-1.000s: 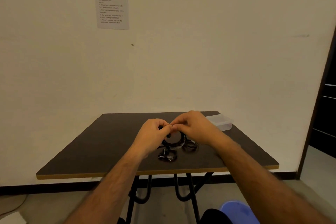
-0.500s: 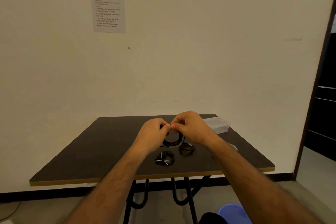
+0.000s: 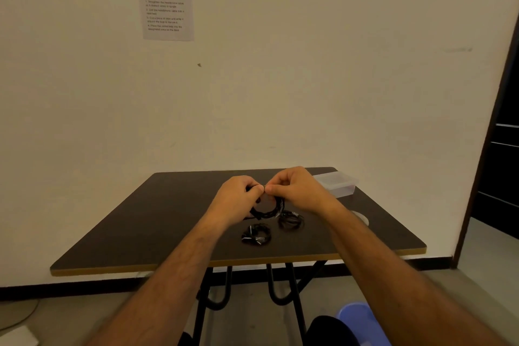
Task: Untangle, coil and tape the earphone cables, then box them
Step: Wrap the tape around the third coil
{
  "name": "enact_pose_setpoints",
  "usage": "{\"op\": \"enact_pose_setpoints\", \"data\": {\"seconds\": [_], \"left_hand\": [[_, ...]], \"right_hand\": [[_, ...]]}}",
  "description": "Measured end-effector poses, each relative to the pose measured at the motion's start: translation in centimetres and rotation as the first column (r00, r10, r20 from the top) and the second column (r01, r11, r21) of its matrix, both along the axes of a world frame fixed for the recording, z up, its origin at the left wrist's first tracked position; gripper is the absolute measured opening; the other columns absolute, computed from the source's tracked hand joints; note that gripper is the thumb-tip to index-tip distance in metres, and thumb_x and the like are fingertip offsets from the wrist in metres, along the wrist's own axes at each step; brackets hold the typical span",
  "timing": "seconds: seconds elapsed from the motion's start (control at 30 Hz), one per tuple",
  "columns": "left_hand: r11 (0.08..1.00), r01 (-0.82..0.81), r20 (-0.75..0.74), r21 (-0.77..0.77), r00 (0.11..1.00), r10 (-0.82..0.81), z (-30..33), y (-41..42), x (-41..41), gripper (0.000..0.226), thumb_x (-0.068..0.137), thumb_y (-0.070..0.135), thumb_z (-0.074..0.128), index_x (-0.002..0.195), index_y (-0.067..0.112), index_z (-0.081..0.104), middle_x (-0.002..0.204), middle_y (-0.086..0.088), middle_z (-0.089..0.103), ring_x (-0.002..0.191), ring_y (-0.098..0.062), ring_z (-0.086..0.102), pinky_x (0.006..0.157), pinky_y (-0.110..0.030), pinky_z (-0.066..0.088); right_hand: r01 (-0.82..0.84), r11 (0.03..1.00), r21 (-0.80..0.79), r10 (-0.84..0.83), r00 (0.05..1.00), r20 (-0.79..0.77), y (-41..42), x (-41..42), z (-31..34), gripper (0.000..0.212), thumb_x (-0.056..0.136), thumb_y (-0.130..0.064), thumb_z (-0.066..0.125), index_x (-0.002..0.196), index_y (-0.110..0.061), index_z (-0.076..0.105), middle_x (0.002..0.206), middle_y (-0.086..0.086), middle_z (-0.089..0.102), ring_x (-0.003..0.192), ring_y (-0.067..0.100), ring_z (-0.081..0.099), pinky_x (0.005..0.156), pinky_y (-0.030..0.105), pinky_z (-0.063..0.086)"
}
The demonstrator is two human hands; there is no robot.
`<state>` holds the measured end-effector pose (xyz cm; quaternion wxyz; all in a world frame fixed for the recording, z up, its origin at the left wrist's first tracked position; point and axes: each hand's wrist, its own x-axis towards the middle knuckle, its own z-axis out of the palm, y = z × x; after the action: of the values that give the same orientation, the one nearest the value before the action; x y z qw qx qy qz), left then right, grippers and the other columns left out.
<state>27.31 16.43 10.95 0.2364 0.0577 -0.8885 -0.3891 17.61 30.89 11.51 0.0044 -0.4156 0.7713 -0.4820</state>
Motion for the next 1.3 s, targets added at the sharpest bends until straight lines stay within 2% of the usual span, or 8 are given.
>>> {"op": "enact_pose_setpoints", "data": {"seconds": [0.13, 0.3, 0.47, 0.67, 0.83, 1.07, 1.2, 1.3], "left_hand": [[0.997, -0.005, -0.004, 0.081, 1.0, 0.005, -1.0, -0.7, -0.6, 0.02, 0.1, 0.026, 0.052, 0.098, 0.014, 0.068, 0.089, 0.001, 0.069, 0.077, -0.008, 0.063, 0.055, -0.019, 0.049], [0.962, -0.025, 0.032, 0.27, 0.999, 0.017, -2.7, -2.3, -1.9, 0.022, 0.1, 0.025, 0.053, 0.095, 0.011, 0.07, 0.089, -0.004, 0.071, 0.072, -0.007, 0.062, 0.054, -0.017, 0.048], [0.895, -0.051, 0.075, 0.444, 0.997, 0.02, -4.9, -3.8, -3.9, 0.022, 0.1, 0.022, 0.054, 0.091, 0.009, 0.07, 0.082, -0.005, 0.068, 0.068, -0.01, 0.063, 0.058, -0.022, 0.052], [0.795, -0.144, 0.264, 0.589, 0.964, -0.02, -7.3, -6.3, -6.0, 0.031, 0.1, 0.035, 0.054, 0.104, 0.008, 0.069, 0.1, -0.01, 0.07, 0.088, -0.018, 0.068, 0.061, -0.025, 0.055], [0.752, -0.203, 0.333, 0.627, 0.943, -0.023, -8.6, -9.5, -8.2, 0.032, 0.101, 0.039, 0.05, 0.111, 0.012, 0.065, 0.109, -0.009, 0.071, 0.099, -0.02, 0.069, 0.068, -0.03, 0.056], [0.857, -0.288, 0.421, 0.428, 0.902, 0.093, -10.5, -14.1, -11.0, 0.022, 0.1, 0.034, 0.054, 0.099, 0.016, 0.066, 0.11, -0.008, 0.066, 0.098, -0.018, 0.064, 0.069, -0.029, 0.058], [0.946, -0.294, 0.473, 0.135, 0.858, 0.199, -12.0, -15.7, -12.0, 0.023, 0.097, 0.039, 0.056, 0.108, 0.023, 0.068, 0.1, 0.002, 0.066, 0.09, -0.014, 0.065, 0.074, -0.033, 0.06], [0.94, -0.278, 0.511, -0.197, 0.79, 0.34, -11.8, -15.6, -12.4, 0.029, 0.097, 0.049, 0.051, 0.099, 0.027, 0.07, 0.087, 0.005, 0.066, 0.078, -0.013, 0.064, 0.072, -0.035, 0.057]], "right_hand": [[0.019, 1.0, -0.017, -0.018, 1.0, 0.024, -0.8, 0.0, -0.7, 0.011, 0.089, -0.021, 0.07, 0.088, -0.014, 0.078, 0.081, 0.001, 0.076, 0.081, 0.012, 0.072, 0.085, 0.035, 0.059], [-0.001, 0.993, -0.118, 0.036, 0.955, 0.294, -2.0, -0.7, -2.8, 0.015, 0.091, -0.032, 0.068, 0.101, -0.022, 0.071, 0.096, 0.006, 0.075, 0.086, 0.016, 0.072, 0.076, 0.035, 0.06], [0.05, 0.989, -0.139, 0.022, 0.881, 0.473, -3.4, -2.2, -6.1, 0.019, 0.091, -0.018, 0.069, 0.108, -0.01, 0.066, 0.088, 0.006, 0.072, 0.073, 0.017, 0.07, 0.072, 0.043, 0.062], [0.141, 0.981, -0.135, -0.038, 0.815, 0.579, -6.2, -4.1, -8.4, 0.014, 0.092, -0.01, 0.065, 0.106, -0.007, 0.066, 0.09, 0.012, 0.071, 0.074, 0.018, 0.072, 0.06, 0.031, 0.06], [0.153, 0.987, -0.051, -0.092, 0.792, 0.604, -9.7, -7.1, -9.2, 0.009, 0.092, -0.007, 0.064, 0.101, -0.008, 0.067, 0.096, 0.014, 0.071, 0.086, 0.023, 0.073, 0.068, 0.039, 0.063], [0.143, 0.975, 0.173, -0.214, 0.824, 0.525, -15.5, -10.8, -10.8, 0.007, 0.089, -0.005, 0.065, 0.086, -0.011, 0.067, 0.098, 0.013, 0.07, 0.087, 0.023, 0.071, 0.059, 0.035, 0.062], [0.1, 0.896, 0.433, -0.245, 0.924, 0.294, -17.8, -12.2, -11.5, 0.004, 0.092, -0.016, 0.064, 0.093, -0.017, 0.067, 0.093, 0.006, 0.069, 0.079, 0.017, 0.069, 0.058, 0.029, 0.061], [0.077, 0.832, 0.549, -0.209, 0.961, 0.181, -18.1, -12.8, -11.4, 0.011, 0.093, -0.023, 0.064, 0.101, -0.017, 0.069, 0.096, 0.003, 0.068, 0.082, 0.015, 0.067, 0.064, 0.032, 0.062]]}}
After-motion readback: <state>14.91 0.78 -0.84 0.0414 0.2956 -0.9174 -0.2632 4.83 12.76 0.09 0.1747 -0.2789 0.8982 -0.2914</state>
